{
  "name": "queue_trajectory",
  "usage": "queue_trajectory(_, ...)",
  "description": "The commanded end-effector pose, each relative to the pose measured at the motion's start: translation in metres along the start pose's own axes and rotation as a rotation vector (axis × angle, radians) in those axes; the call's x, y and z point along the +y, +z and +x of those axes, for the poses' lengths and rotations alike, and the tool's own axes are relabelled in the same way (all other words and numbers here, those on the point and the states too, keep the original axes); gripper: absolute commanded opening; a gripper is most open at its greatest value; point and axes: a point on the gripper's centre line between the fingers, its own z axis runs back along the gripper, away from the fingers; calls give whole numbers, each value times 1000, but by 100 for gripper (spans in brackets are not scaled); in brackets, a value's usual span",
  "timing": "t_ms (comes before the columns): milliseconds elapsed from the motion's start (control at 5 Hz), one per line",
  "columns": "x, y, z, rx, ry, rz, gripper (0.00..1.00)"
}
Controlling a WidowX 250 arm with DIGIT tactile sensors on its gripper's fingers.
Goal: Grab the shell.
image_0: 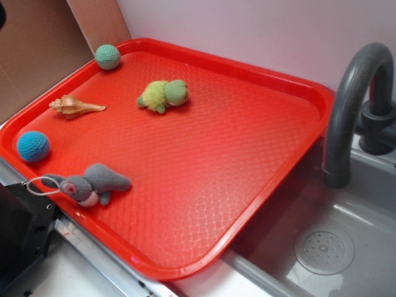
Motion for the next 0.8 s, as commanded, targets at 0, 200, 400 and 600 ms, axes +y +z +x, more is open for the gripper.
queue_trajectory(0,0,0,0,0,0,0,100)
queue_trajectory(200,25,-6,3,-45,-246,48,100)
queue_trajectory(400,50,-17,15,-22,-459,6,100)
queue_trajectory(600,76,-36,29,-11,-606,32,100)
